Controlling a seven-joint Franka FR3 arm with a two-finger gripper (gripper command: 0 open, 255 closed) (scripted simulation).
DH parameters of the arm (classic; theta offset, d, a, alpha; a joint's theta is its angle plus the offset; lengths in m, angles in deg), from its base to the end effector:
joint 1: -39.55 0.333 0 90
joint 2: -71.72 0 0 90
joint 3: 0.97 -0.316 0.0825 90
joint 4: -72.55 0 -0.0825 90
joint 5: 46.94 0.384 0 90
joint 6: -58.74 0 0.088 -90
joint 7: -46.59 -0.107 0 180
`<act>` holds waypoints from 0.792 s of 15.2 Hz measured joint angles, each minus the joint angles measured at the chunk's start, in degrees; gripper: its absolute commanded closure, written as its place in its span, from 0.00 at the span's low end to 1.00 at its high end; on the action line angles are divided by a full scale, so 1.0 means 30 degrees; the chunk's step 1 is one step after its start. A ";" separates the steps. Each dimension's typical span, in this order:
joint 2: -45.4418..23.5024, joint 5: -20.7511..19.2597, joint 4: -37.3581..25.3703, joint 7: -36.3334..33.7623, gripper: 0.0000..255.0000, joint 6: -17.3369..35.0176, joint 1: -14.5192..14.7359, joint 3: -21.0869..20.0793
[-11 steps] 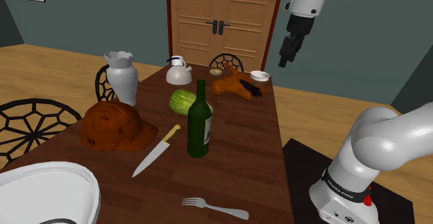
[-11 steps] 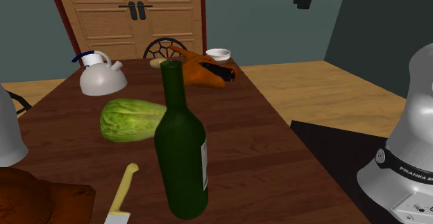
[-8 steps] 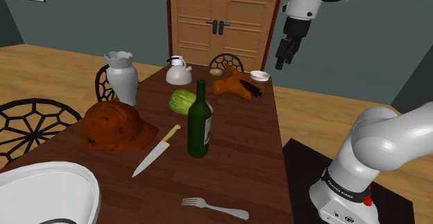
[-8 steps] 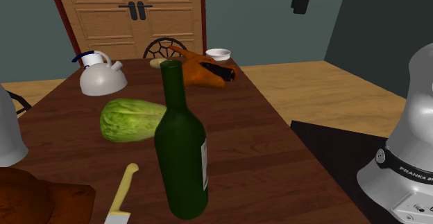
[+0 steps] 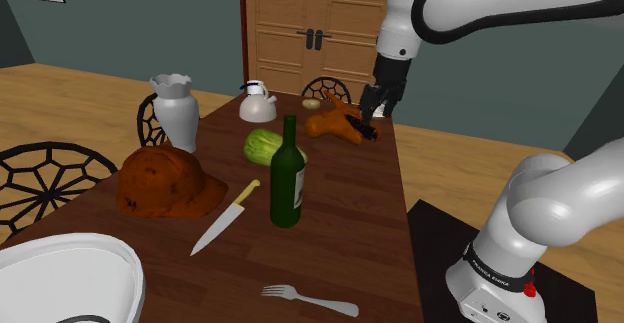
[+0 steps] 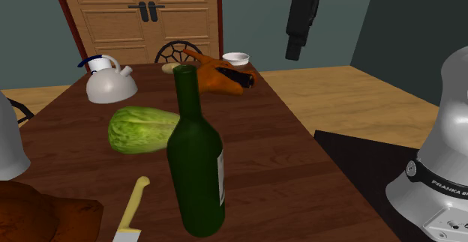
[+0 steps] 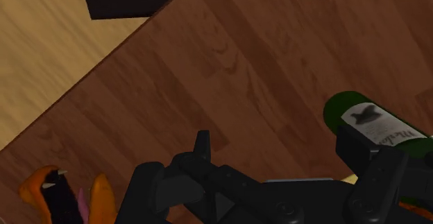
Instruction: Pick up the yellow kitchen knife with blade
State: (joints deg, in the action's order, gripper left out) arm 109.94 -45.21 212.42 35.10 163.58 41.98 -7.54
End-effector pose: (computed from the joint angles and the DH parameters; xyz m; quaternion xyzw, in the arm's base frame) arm 0.3512 0.0636 0.5318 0.9988 -0.0365 0.0294 0.0161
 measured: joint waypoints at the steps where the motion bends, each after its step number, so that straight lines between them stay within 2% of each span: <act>1: -0.0467 0.0182 -0.0002 -0.0636 0.00 0.0474 0.0023 -0.0378; 6: -0.2825 0.0792 -0.0026 -0.3697 0.00 0.2856 0.0028 -0.2134; 12: -0.6874 0.0537 -0.1485 -0.7678 0.00 0.5467 -0.0258 -0.4207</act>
State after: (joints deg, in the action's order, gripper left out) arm 89.32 -43.60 207.97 12.07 179.98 41.20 -20.16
